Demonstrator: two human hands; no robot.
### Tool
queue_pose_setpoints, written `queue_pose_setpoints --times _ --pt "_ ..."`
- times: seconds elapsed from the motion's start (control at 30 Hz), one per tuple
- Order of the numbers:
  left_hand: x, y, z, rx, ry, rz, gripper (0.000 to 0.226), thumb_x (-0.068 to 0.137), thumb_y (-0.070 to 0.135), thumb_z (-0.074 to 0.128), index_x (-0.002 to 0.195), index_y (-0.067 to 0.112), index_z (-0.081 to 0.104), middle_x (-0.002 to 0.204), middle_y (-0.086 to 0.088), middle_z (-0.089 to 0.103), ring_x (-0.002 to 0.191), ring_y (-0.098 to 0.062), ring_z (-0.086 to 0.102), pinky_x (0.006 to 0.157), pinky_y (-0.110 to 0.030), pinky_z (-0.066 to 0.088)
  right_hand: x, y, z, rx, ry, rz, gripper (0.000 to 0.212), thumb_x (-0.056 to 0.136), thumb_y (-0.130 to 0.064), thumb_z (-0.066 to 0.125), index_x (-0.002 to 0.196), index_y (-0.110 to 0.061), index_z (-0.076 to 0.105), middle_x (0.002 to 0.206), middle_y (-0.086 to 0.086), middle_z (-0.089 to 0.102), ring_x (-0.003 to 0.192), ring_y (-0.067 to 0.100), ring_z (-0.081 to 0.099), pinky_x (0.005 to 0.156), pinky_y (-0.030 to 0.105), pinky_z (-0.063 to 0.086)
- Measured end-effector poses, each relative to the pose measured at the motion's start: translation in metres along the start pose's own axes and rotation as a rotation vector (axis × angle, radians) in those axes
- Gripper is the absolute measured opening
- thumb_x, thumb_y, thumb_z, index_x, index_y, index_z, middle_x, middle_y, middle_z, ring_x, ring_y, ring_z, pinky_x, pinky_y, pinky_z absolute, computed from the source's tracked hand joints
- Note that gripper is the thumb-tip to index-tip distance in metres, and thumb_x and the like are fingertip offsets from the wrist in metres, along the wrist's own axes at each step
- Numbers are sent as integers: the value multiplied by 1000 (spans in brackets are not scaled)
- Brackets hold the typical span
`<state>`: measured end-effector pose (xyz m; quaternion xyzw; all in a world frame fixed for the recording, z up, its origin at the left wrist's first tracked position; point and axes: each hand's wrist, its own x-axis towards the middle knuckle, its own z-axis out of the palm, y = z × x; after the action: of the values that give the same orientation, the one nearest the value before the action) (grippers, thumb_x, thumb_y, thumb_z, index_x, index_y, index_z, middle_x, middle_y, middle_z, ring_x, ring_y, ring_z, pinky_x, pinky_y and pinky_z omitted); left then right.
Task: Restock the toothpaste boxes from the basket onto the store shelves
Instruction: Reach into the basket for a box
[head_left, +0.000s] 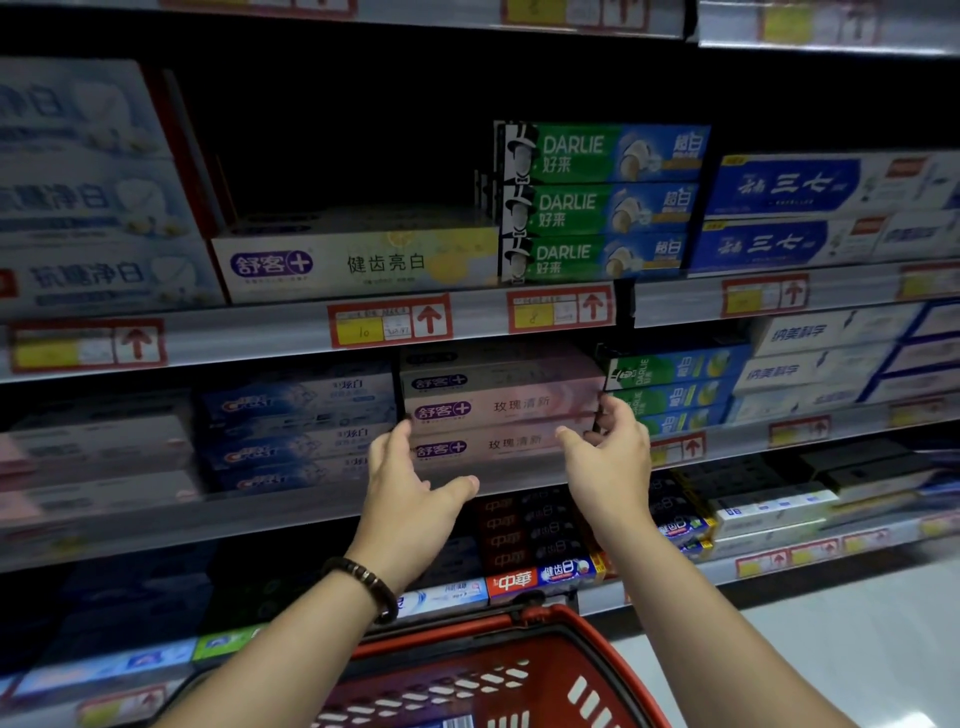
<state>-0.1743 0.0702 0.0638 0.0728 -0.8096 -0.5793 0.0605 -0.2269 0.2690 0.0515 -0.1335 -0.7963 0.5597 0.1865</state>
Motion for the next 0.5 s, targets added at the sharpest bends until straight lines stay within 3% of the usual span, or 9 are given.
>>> queue_pose_setpoints --times 0.2,0.33,0.5 --pt "1 3 -1 52 -7 3 97 90 27 80 164 16 19 151 13 24 129 -5 40 102 -22 38 5 -1 -2 -4 8 5 64 94 -26 77 151 -26 48 134 3 47 111 22 62 97 36 48" --pt "3 3 -1 61 -16 -15 101 89 32 80 165 16 16 142 15 24 134 -9 37 116 -34 40 1 0 0 -11 -11 -2 64 94 -27 77 152 -25 48 137 2 50 113 21 61 102 42 52" --pt "0 5 -2 42 -1 -23 99 90 30 79 165 16 17 139 13 25 132 -10 39 119 -39 39 -5 -3 -2 -13 -60 -12 60 96 -26 75 150 -25 50 136 2 52 110 16 60 93 33 48"
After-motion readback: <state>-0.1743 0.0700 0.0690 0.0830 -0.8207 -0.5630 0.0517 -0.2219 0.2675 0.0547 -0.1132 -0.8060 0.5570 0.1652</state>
